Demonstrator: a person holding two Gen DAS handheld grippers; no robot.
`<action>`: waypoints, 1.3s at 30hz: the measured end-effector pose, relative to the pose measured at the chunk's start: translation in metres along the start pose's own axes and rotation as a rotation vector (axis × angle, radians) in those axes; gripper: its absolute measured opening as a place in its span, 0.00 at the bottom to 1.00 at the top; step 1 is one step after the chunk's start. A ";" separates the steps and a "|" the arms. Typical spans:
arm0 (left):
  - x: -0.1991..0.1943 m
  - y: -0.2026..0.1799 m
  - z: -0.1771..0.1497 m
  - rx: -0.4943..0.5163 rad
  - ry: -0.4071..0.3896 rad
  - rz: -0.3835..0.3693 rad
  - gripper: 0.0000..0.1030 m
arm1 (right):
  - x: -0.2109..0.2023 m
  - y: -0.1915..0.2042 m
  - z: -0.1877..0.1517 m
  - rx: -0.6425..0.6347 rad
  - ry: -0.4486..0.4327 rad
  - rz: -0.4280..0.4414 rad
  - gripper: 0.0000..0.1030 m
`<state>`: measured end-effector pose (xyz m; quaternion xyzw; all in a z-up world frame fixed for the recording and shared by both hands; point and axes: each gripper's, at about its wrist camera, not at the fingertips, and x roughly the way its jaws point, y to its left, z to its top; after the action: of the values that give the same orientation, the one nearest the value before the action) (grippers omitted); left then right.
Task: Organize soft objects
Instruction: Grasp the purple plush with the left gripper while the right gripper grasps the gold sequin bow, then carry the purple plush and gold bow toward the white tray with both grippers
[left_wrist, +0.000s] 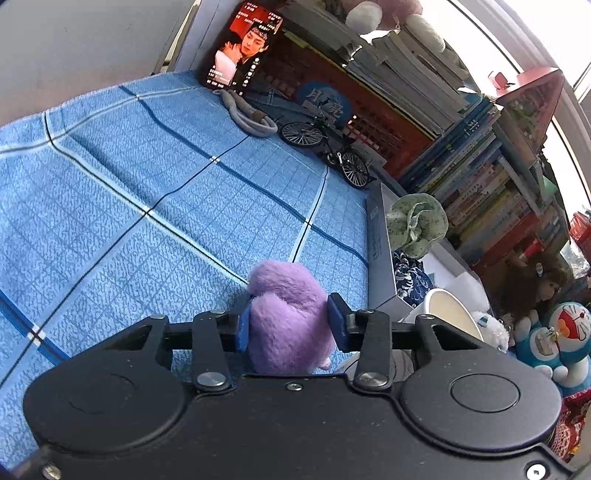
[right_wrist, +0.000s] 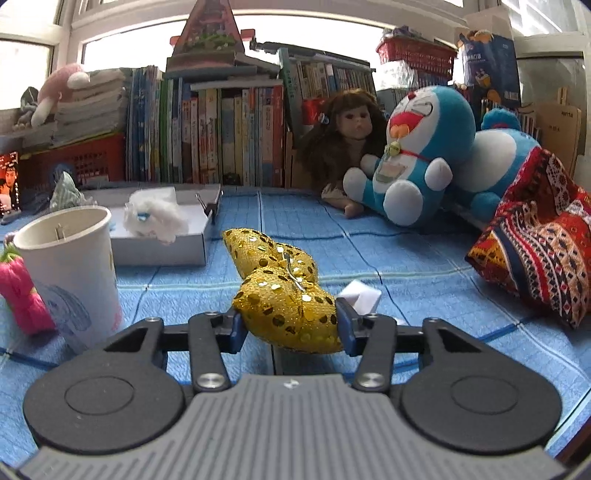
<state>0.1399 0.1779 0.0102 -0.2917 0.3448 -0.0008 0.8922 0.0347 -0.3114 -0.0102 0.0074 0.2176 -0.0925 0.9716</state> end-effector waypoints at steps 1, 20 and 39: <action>-0.002 -0.001 0.001 0.009 -0.007 0.005 0.37 | -0.002 0.001 0.002 0.000 -0.007 0.002 0.49; -0.050 -0.029 0.020 0.144 -0.149 0.039 0.36 | -0.018 0.008 0.044 0.060 -0.061 0.112 0.45; -0.068 -0.112 0.033 0.331 -0.171 -0.058 0.36 | 0.001 0.024 0.105 0.200 -0.011 0.317 0.45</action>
<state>0.1306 0.1158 0.1297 -0.1499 0.2544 -0.0582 0.9536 0.0837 -0.2941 0.0839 0.1378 0.1983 0.0406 0.9696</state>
